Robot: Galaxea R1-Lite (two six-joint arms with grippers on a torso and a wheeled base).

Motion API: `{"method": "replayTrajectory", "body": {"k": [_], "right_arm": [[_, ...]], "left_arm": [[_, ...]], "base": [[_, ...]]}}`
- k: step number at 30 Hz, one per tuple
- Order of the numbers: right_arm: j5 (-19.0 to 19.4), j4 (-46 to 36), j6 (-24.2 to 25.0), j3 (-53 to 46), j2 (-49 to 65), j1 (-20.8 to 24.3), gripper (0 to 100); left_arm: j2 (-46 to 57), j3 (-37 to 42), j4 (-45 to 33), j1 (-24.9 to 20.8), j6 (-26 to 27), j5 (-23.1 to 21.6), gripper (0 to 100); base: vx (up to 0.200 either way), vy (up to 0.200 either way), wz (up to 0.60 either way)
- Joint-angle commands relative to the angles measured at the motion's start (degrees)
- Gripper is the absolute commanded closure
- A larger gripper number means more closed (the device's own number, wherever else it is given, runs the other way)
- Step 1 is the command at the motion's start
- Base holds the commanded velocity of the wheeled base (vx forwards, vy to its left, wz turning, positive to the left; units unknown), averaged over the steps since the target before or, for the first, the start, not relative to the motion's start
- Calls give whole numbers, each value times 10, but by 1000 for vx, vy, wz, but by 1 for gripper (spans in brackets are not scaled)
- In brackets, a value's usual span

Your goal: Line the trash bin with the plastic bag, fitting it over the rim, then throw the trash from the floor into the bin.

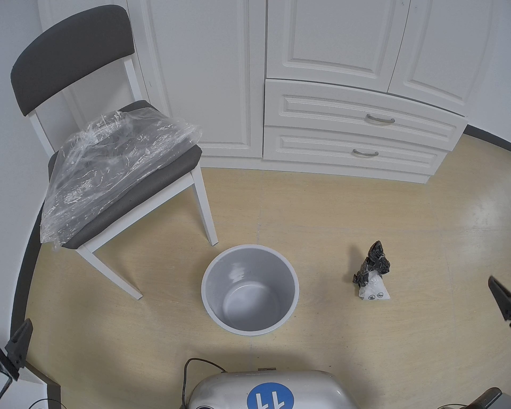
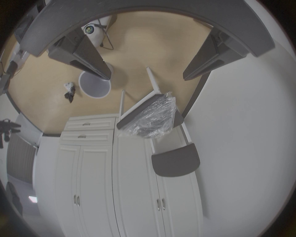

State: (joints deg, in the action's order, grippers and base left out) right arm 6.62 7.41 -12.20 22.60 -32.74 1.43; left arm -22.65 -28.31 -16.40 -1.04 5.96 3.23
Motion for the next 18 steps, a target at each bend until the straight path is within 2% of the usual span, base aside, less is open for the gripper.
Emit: {"method": "replayTrajectory", "body": {"k": [1, 3, 4, 7, 11, 14, 18], "right_arm": [[-1, 81, 16, 44, -150, 42, 0], [-3, 102, 42, 46, -165, 61, 0], [-6, 126, 76, 50, -179, 79, 0], [-17, 171, 125, 67, -217, 108, 0], [-42, 208, 141, 64, -232, 130, 0], [-45, 209, 144, 65, -232, 129, 0], [-45, 209, 174, 78, -240, 123, 0]], "left_arm": [[-136, -37, -7, 1, 31, 34, 0], [-158, -38, 7, 1, 36, 42, 0], [-187, -39, 29, 2, 40, 51, 0], [-253, -38, 84, 9, 42, 78, 0], [-308, -27, 138, 34, 41, 92, 0], [-315, -16, 151, 52, 43, 91, 0], [-321, -11, 158, 82, 42, 86, 0]], "base": [[0, 0, 0], [0, 0, 0], [0, 0, 0], [0, 0, 0], [0, 0, 0], [0, 0, 0], [0, 0, 0]]}}
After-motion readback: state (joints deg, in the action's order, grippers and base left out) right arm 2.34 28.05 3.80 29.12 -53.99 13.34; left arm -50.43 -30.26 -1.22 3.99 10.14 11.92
